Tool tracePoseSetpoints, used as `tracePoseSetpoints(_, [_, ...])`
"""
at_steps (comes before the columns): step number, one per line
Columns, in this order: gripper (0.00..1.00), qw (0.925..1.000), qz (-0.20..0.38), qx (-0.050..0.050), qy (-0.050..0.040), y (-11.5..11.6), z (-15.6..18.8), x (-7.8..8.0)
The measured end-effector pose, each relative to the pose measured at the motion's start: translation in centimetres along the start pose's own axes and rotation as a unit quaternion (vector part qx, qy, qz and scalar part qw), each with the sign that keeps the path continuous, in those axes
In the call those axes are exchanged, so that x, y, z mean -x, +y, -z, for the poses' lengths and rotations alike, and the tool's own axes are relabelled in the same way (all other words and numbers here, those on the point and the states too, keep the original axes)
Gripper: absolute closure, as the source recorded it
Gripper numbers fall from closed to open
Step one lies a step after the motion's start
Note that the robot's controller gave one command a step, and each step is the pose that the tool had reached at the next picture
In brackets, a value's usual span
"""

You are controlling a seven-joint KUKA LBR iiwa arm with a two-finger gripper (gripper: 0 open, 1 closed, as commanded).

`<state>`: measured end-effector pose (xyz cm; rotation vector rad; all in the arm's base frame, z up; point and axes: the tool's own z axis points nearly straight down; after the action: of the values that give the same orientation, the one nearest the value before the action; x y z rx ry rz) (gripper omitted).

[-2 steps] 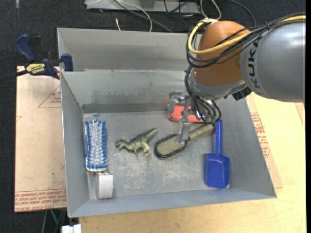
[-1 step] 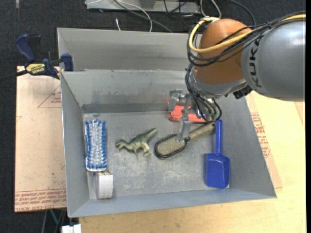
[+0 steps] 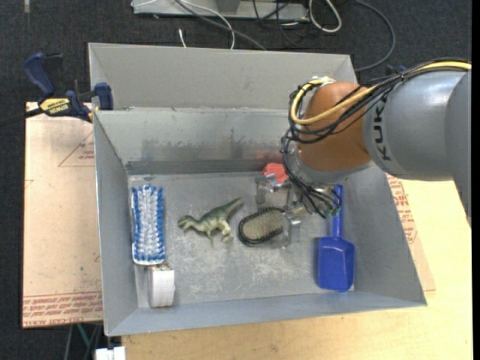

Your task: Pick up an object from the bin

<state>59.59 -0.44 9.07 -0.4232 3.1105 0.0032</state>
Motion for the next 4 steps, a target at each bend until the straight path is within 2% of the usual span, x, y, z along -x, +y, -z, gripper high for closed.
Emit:
tracePoseSetpoints(1, [0.0,0.9979,0.064,-0.001,-0.0045,0.1,3.5,-0.9])
tracePoseSetpoints(2, [0.0,0.9999,0.017,0.001,0.0014,-0.1,-1.6,-0.3])
tracePoseSetpoints(3, [0.0,0.999,0.045,-0.001,-0.0071,0.0,-1.9,-0.5])
tracePoseSetpoints(4, [1.0,0.9998,0.02,0.001,-0.0014,0.0,-1.6,-0.3])
